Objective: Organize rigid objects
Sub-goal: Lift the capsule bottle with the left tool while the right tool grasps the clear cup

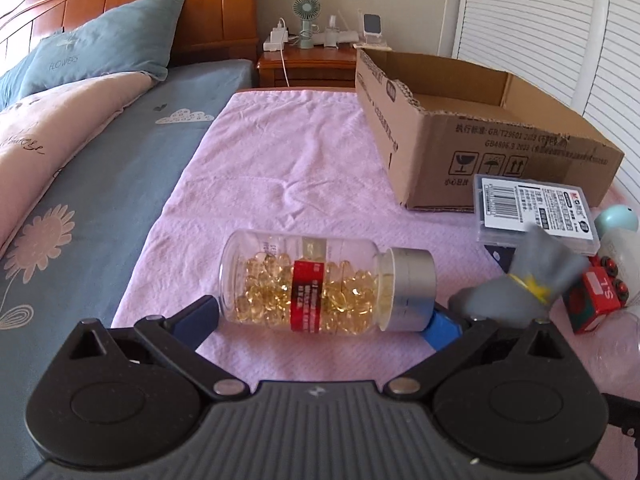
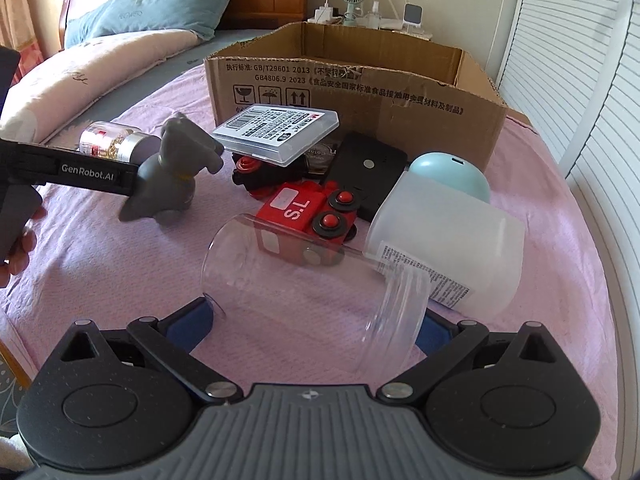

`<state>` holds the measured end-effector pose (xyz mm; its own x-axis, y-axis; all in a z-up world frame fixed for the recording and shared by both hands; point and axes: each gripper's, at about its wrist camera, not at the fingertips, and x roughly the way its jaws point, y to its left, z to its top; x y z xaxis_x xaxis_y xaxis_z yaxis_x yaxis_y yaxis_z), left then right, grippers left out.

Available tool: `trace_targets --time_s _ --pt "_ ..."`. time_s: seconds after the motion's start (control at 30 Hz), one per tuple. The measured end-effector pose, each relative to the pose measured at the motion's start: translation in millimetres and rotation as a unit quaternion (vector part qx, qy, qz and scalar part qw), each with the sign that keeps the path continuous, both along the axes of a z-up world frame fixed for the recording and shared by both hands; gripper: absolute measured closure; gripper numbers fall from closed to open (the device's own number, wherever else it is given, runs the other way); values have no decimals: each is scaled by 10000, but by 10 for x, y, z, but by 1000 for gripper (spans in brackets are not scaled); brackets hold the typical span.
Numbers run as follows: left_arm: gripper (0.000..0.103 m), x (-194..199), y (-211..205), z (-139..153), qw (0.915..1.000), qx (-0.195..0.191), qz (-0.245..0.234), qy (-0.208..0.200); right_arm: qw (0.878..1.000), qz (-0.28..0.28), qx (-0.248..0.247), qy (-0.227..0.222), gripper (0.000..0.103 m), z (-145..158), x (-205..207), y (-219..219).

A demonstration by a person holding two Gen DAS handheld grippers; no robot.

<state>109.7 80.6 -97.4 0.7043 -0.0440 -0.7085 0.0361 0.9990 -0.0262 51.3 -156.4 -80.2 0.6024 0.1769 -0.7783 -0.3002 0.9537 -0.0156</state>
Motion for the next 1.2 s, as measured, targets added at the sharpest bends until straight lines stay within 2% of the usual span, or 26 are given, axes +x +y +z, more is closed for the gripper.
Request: trace_targets --time_s 0.17,0.43,0.5,0.63,0.93,1.2 --pt "0 27 -27 16 10000 46 62 -38 10000 -41 26 -58 0 -3 -19 -1" --pt "1 21 -121 103 9982 476 -95 -355 9999 -114 13 -30 0 7 -24 9" --pt "1 36 -145 114 9975 597 -169 -327 9999 -159 -5 61 0 18 -1 19" --pt "3 27 -140 132 9970 643 -282 -332 9994 -175 80 286 0 70 17 45" --pt "3 25 -127 133 9969 570 -419 -330 9995 29 170 275 0 176 103 256" --pt "3 50 -111 148 9963 664 -442 -324 9993 -71 -176 310 0 173 54 274"
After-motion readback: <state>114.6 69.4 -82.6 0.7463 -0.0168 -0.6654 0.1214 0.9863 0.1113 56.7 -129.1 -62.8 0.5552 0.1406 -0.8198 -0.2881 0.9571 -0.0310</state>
